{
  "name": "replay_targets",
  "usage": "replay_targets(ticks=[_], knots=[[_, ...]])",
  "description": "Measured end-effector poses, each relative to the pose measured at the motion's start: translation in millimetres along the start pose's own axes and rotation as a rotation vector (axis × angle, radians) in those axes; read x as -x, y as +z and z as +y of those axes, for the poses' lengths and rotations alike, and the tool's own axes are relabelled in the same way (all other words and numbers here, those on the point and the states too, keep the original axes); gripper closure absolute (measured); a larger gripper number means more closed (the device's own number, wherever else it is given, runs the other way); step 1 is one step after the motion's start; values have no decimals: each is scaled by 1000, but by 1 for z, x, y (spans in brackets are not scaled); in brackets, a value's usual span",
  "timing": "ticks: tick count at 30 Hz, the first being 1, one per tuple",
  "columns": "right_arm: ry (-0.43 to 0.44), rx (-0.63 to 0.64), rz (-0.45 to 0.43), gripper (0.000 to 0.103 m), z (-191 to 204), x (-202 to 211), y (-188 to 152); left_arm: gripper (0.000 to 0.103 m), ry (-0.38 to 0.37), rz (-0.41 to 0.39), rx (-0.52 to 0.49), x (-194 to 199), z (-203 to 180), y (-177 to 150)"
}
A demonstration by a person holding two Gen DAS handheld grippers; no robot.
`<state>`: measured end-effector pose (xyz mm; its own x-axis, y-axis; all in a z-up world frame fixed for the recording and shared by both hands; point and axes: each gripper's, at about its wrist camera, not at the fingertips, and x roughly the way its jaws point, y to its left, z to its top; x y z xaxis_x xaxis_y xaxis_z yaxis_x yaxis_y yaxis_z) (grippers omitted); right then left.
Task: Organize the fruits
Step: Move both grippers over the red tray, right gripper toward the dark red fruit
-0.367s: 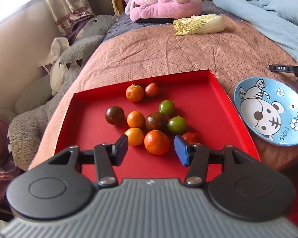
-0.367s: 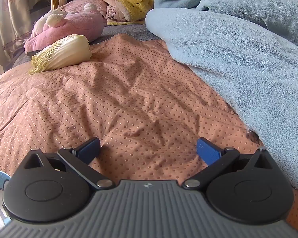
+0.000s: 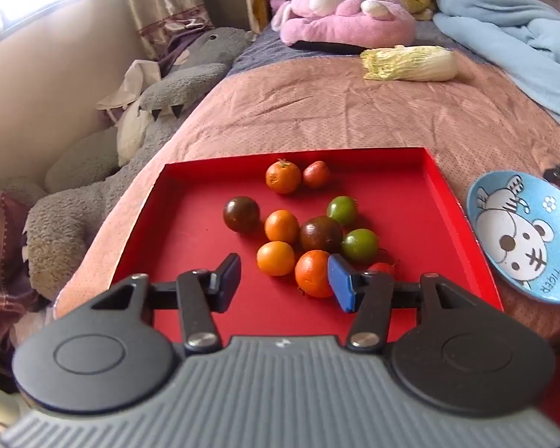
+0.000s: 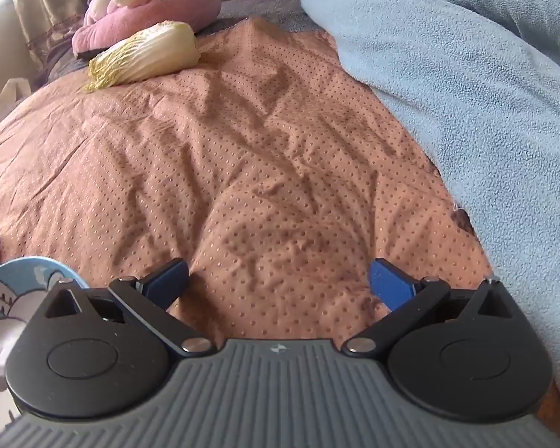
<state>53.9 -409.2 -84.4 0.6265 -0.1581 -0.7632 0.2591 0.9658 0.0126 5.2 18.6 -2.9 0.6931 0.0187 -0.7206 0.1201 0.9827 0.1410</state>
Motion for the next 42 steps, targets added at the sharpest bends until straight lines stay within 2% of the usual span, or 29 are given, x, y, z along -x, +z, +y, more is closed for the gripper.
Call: replay_targets(ticks=[2, 5, 11, 12, 17, 20, 23, 28, 31, 36, 38, 42], knots=[[-2, 0, 15, 0, -1, 14, 0, 49, 6, 15, 29, -1, 5, -1], [52, 48, -65, 0, 17, 58, -3, 49, -16, 9, 69, 2, 8, -7], [140, 301, -296, 0, 110, 163, -18, 49, -31, -3, 95, 4, 12, -17], [166, 321, -312, 0, 122, 173, -21, 49, -39, -7, 107, 5, 17, -19], [393, 379, -251, 0, 199, 208, -43, 49, -42, -22, 136, 8, 29, -22], [450, 446, -256, 0, 233, 218, -62, 49, -41, -25, 146, 8, 36, -25], [466, 473, -221, 0, 251, 217, -73, 49, -39, -14, 152, 5, 40, -28], [496, 452, -139, 0, 255, 201, -79, 49, -65, -2, 160, 0, 43, -32], [492, 432, -122, 0, 256, 196, -81, 49, -82, 11, 157, -4, 41, -32], [460, 468, -121, 1, 264, 194, -83, 49, -97, 21, 149, -7, 39, -33], [464, 472, -112, 10, 266, 192, -83, 49, -105, 20, 146, -8, 41, -34], [456, 477, -71, 21, 271, 182, -82, 49, -114, 19, 139, -9, 45, -36]])
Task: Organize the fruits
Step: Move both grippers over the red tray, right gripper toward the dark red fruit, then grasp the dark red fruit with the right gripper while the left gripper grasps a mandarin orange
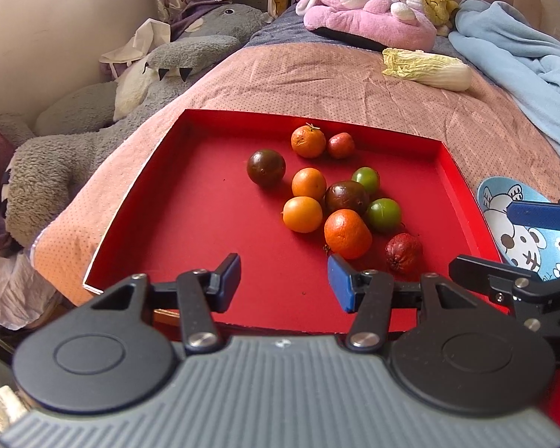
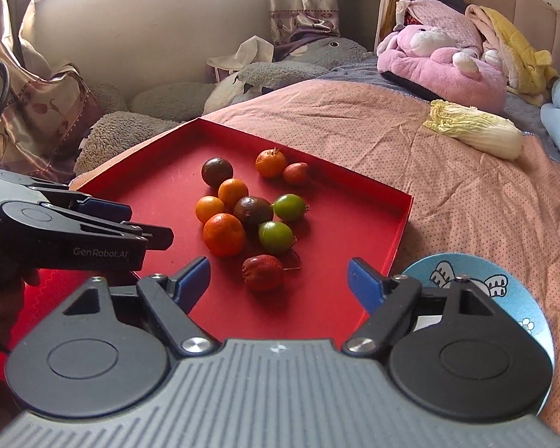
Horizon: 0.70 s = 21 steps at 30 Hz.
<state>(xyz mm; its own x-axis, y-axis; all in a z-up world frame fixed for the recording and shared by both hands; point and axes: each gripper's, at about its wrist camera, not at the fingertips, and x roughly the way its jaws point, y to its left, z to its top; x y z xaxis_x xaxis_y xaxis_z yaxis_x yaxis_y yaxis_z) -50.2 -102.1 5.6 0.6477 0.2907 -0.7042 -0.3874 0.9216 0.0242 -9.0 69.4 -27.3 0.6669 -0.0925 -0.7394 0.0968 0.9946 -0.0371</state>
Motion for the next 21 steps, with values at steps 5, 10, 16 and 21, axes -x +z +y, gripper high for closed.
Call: replay_targets(ticks=[5, 10, 16, 21], knots=[[27, -8, 43, 34, 0, -18, 1, 49, -11, 8, -13, -3, 2, -1], [47, -18, 103, 47, -1, -47, 3, 49, -30, 15, -17, -4, 0, 0], [54, -6, 148, 54, 5, -74, 3, 49, -79, 18, -18, -6, -3, 5], [52, 7, 150, 63, 4, -82, 4, 49, -114, 37, -17, -14, -10, 10]])
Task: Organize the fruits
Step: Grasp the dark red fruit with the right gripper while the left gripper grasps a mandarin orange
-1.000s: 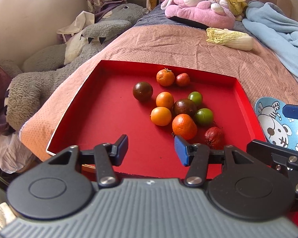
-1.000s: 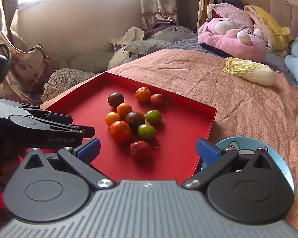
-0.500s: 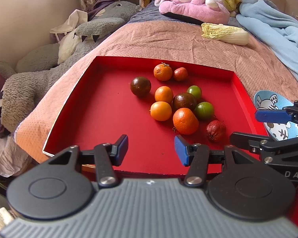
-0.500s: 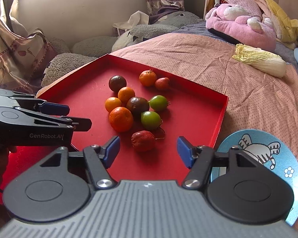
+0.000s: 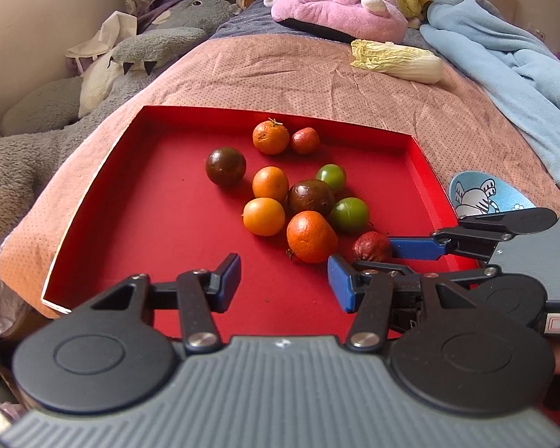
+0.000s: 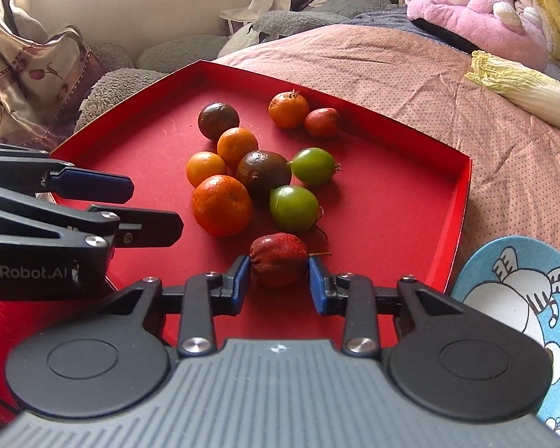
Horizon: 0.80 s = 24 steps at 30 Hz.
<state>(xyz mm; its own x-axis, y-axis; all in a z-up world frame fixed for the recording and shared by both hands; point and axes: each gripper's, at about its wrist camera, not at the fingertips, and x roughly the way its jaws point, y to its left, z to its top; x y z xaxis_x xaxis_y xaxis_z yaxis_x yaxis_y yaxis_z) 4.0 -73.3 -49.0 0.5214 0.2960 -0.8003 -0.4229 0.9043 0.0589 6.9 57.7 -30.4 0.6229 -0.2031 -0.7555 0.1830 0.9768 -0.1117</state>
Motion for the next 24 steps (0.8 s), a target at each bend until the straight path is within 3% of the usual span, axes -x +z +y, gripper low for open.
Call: replay_targets(ticks=[8, 16, 17, 18, 24], knots=[[-7, -32, -10, 63, -11, 16, -11, 49, -15, 26, -18, -22, -14, 8], [-9, -58, -18, 63, -17, 16, -14, 50, -5, 59, 29, -42, -17, 17], [-10, -59, -18, 63, -17, 15, -14, 52, -1, 61, 34, -43, -16, 16], [-10, -59, -16, 63, -17, 15, -15, 60, -1, 69, 41, -45, -15, 15], [-10, -60, -15, 63, -15, 14, -16, 63, -13, 58, 67, -42, -11, 11]])
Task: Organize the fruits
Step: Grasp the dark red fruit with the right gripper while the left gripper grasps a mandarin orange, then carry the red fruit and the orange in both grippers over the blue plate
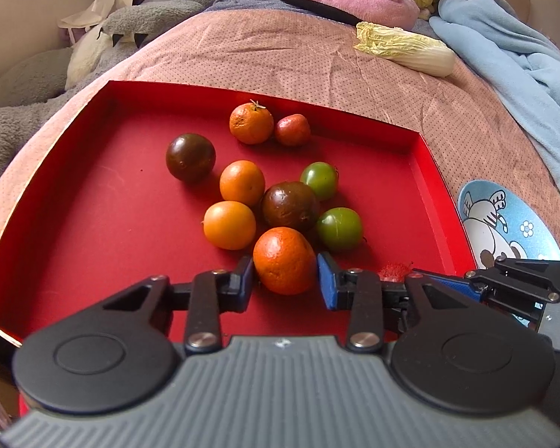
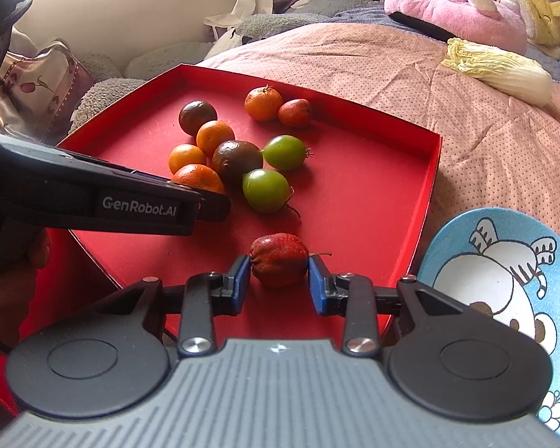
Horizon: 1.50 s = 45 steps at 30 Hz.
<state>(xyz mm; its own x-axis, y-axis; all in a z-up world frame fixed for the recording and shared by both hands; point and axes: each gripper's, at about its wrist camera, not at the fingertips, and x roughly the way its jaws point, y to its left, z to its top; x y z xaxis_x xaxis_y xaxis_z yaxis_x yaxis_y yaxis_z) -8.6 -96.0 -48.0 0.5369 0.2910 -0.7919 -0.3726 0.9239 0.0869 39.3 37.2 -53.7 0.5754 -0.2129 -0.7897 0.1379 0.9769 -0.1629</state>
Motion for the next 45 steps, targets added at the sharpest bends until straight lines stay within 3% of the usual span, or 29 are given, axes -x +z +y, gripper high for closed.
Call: replay_targets(ticks=[28, 45], knots=[[19, -5, -101, 63, 6, 51, -1, 64, 72, -58, -40, 34, -6, -6], [-15, -77, -160, 63, -22, 87, -21, 64, 41, -72, -100, 38, -44, -2]])
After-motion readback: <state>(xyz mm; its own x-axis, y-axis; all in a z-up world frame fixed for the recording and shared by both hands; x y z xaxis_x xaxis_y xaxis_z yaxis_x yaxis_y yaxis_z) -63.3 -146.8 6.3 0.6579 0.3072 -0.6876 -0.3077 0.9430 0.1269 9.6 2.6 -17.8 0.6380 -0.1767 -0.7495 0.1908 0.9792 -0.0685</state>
